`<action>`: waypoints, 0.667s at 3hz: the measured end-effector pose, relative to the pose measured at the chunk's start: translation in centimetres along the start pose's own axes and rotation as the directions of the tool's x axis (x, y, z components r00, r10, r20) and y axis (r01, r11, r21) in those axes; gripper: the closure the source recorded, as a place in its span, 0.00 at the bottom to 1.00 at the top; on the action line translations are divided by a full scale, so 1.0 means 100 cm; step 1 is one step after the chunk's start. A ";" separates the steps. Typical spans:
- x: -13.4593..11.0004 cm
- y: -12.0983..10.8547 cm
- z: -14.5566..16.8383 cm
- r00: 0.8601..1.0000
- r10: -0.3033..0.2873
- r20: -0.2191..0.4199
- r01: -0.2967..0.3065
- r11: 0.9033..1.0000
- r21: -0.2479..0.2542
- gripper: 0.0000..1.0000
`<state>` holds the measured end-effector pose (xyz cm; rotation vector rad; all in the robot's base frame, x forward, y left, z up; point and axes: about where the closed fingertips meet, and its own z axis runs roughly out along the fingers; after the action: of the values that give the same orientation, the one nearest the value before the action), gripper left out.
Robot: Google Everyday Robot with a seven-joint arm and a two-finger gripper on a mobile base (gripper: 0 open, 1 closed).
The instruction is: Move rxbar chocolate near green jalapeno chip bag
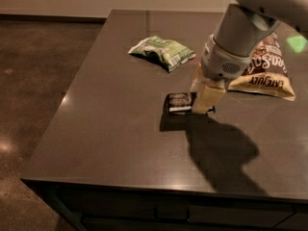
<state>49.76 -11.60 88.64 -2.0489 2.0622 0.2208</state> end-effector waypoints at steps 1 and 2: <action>-0.008 -0.032 -0.001 0.986 0.157 0.054 -0.159 0.987 0.035 1.00; -0.014 -0.063 0.003 0.957 0.275 0.093 -0.282 0.956 0.078 1.00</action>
Offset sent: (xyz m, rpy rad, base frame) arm 0.1028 0.0159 0.0034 0.1421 -0.0394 -0.4677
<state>56.04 -10.28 89.00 -1.6645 2.2604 0.2475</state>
